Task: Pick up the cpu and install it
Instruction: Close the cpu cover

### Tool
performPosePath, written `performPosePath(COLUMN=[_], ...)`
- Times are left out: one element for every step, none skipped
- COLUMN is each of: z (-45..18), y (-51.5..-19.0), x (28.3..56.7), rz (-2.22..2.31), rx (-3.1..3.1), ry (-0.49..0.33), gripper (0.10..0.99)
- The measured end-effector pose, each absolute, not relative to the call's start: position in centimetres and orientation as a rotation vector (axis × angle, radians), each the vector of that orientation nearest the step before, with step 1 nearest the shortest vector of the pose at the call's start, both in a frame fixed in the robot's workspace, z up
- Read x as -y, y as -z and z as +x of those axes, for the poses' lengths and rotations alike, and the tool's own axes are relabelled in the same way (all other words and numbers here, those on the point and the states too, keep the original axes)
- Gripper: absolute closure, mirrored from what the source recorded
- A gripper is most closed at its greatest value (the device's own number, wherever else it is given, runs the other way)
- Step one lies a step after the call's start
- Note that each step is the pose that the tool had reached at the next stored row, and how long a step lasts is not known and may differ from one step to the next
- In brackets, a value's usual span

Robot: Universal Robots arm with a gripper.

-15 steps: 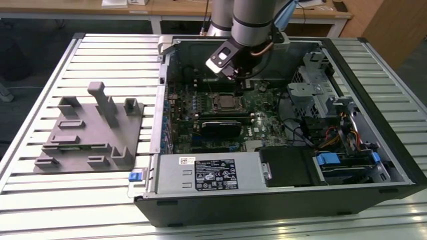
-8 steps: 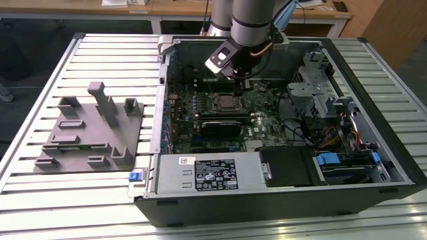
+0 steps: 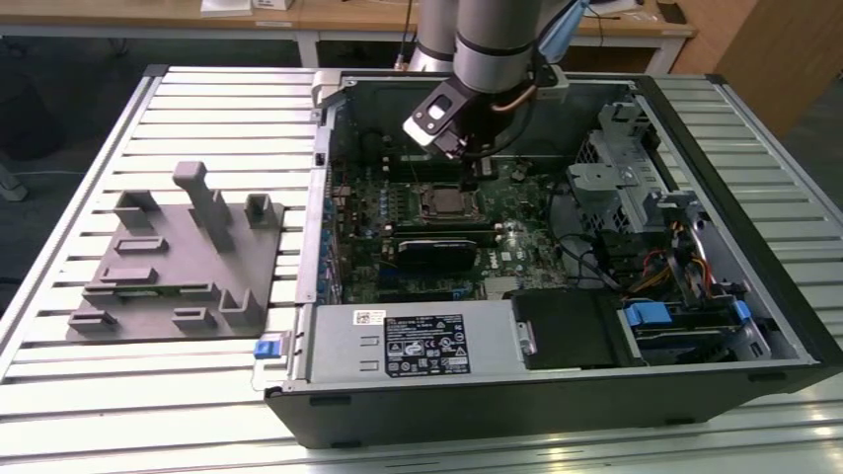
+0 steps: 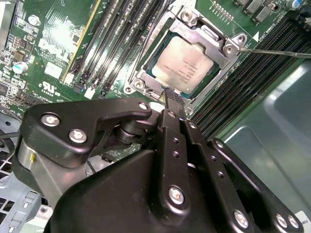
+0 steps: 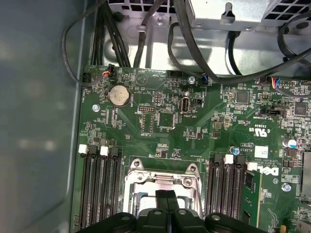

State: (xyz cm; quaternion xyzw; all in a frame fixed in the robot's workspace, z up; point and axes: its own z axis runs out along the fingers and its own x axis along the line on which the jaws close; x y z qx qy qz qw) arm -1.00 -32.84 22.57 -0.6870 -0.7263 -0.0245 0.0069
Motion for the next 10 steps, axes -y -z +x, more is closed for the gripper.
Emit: performPosePath(z=[-1.03, -1.07, -1.12, -1.19, -1.25, -1.30, -1.40, -1.55, -1.72, -1.89], y=[-22.54, -22.51, -22.47, -22.43, -22.38, -22.33, -22.29, -22.25, -22.22, -22.19], x=[32.84, 32.86, 32.90, 32.97, 33.00, 33.03, 33.05, 33.06, 33.06, 33.06], rz=[-2.149, -2.149, -2.149, -2.149, -2.149, -2.149, -2.148, -2.148, -2.148, -2.148], rx=[2.272, 2.272, 2.272, 2.272, 2.272, 2.272, 2.271, 2.271, 2.271, 2.271], ry=[0.077, 0.077, 0.076, 0.076, 0.077, 0.077, 0.077, 0.078, 0.078, 0.079], gripper=[0.980, 0.980, 0.980, 0.980, 0.980, 0.980, 0.980, 0.980, 0.980, 0.980])
